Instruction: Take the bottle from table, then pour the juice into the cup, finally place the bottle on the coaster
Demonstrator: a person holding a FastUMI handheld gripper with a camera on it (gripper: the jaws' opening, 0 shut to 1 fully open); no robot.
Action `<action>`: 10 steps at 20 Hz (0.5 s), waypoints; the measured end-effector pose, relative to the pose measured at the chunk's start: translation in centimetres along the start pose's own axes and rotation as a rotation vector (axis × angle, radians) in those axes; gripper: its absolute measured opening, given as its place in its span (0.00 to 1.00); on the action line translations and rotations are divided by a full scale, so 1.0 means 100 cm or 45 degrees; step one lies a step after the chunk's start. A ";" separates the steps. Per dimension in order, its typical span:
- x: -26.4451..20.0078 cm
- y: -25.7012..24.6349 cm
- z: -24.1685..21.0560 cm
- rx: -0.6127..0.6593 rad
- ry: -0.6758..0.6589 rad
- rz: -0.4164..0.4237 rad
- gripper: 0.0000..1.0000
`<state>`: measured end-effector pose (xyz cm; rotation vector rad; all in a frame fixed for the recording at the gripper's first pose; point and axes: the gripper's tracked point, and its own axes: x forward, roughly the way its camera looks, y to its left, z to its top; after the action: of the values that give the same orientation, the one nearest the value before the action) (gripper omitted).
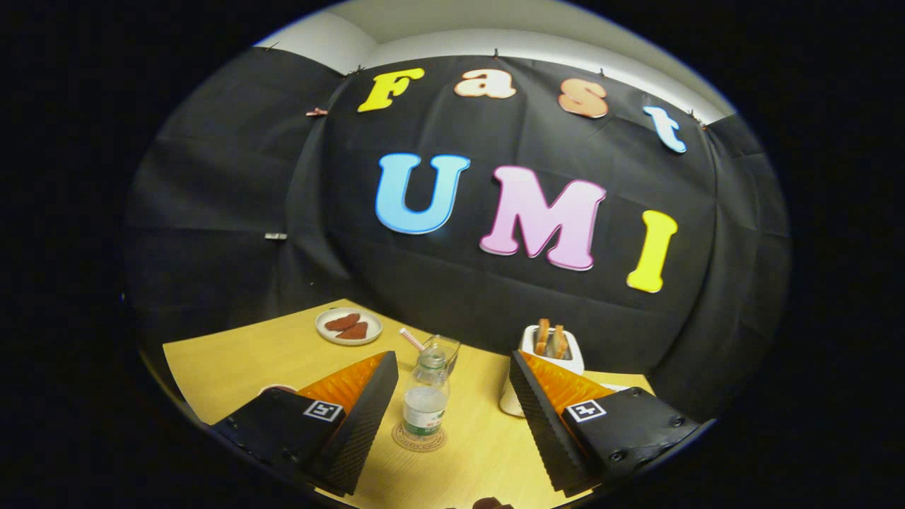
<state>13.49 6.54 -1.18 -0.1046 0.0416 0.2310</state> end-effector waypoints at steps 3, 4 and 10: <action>-0.030 -0.017 0.037 0.003 0.016 -0.127 0.98; -0.042 -0.021 0.048 0.033 0.019 -0.156 0.98; -0.108 -0.046 0.077 0.103 0.035 -0.356 0.98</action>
<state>4.29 0.52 7.46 -0.0323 0.0629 -0.0514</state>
